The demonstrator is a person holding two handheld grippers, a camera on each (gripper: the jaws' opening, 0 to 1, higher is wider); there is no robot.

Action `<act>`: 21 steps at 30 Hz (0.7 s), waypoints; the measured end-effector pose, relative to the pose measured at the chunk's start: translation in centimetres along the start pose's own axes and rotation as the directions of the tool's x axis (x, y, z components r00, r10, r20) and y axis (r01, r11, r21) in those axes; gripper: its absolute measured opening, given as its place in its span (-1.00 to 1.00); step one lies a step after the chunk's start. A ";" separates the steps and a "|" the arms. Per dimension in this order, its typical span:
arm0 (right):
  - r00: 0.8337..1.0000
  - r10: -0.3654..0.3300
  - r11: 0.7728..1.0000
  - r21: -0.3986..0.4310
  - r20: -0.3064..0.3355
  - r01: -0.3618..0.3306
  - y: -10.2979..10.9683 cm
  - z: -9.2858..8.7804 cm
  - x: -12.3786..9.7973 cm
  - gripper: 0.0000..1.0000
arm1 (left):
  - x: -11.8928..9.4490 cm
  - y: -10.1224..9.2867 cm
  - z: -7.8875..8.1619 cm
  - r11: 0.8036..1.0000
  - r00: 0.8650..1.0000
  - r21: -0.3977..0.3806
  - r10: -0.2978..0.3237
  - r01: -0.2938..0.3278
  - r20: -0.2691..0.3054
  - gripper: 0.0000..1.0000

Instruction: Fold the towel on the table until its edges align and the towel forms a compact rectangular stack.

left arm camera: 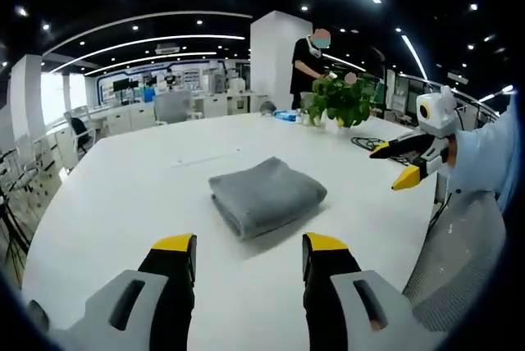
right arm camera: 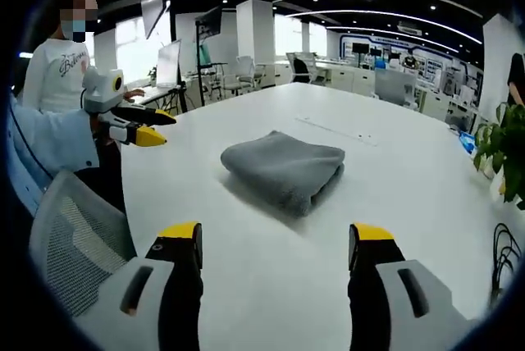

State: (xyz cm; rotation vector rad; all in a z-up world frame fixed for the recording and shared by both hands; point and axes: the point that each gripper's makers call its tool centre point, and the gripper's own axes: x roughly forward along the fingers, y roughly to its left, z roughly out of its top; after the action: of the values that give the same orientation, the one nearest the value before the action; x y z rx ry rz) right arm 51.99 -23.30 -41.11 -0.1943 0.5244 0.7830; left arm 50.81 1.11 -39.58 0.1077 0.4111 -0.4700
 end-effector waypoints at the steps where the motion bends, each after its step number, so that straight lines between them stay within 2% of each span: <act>1: 1.000 0.001 1.000 0.001 0.001 -0.001 0.0 0.0 0.0 0.45 | 0.0 0.2 0.1 1.000 1.000 0.001 0.004 -0.004 0.003 0.07; 9: 1.000 0.006 1.000 0.001 0.003 -0.006 0.0 0.1 -0.1 0.44 | -0.4 -0.4 0.5 1.000 1.000 0.007 0.011 -0.011 0.007 0.07; 21: 1.000 0.007 1.000 0.001 -0.005 -0.007 0.4 0.0 0.0 0.42 | -0.8 -0.1 0.0 1.000 1.000 0.000 0.010 -0.010 0.002 0.06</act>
State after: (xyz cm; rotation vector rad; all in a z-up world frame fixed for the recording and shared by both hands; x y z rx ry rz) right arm 51.73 -23.06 -41.13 -0.1940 0.5300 0.7890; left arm 50.11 1.33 -39.21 0.1091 0.4082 -0.4607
